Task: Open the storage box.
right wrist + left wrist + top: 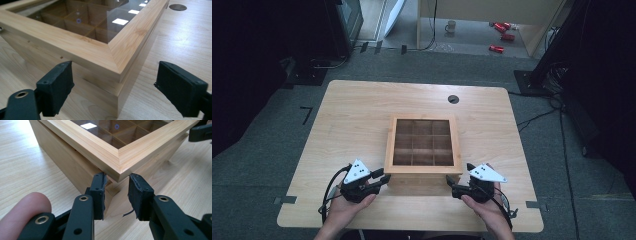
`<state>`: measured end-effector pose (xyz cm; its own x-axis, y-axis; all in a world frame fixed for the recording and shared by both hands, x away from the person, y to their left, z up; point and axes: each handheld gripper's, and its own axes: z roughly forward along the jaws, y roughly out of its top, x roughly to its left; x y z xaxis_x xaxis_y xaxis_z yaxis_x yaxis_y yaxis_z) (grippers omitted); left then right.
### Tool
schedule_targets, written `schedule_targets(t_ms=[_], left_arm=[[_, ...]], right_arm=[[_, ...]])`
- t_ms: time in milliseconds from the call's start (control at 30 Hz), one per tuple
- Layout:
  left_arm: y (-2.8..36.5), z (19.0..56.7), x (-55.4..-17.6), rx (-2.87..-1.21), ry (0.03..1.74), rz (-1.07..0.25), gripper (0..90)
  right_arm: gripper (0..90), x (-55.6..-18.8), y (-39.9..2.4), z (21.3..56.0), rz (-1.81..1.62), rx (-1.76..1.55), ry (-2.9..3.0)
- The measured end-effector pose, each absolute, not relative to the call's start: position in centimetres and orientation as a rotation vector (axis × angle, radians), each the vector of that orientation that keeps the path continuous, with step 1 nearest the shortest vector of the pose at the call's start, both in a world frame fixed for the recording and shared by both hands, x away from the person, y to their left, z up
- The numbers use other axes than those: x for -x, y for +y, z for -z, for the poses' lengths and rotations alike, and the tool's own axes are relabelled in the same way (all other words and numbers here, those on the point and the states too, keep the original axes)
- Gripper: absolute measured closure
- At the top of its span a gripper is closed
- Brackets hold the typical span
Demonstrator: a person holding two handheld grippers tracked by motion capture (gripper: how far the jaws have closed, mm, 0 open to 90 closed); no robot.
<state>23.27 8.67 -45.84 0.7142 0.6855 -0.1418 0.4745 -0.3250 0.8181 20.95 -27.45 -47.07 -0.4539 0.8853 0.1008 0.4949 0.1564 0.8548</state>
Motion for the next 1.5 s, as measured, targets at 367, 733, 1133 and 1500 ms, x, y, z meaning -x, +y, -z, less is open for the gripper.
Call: schedule_targets(t_ms=[367, 733, 1133, 1500], left_arm=[[8.8, 45.7, -23.4, -1.975, 0.884, -0.285, 67.2], [10.6, 46.5, -23.6, -1.956, 0.962, -0.306, 48.6], [12.7, 49.6, -24.8, -2.029, 1.163, -0.345, 17.7], [12.4, 51.3, -25.0, -2.096, 1.211, -0.408, 16.7]], right_arm=[[20.1, -21.1, -27.4, 47.3, -1.211, -1.321, 1.969], [20.8, -21.0, -27.1, 47.1, -1.188, -1.282, 1.966], [20.3, -21.5, -27.3, 45.0, -1.240, -1.213, 1.928], [18.1, -22.7, -27.4, 42.9, -1.264, -1.149, 1.905]])
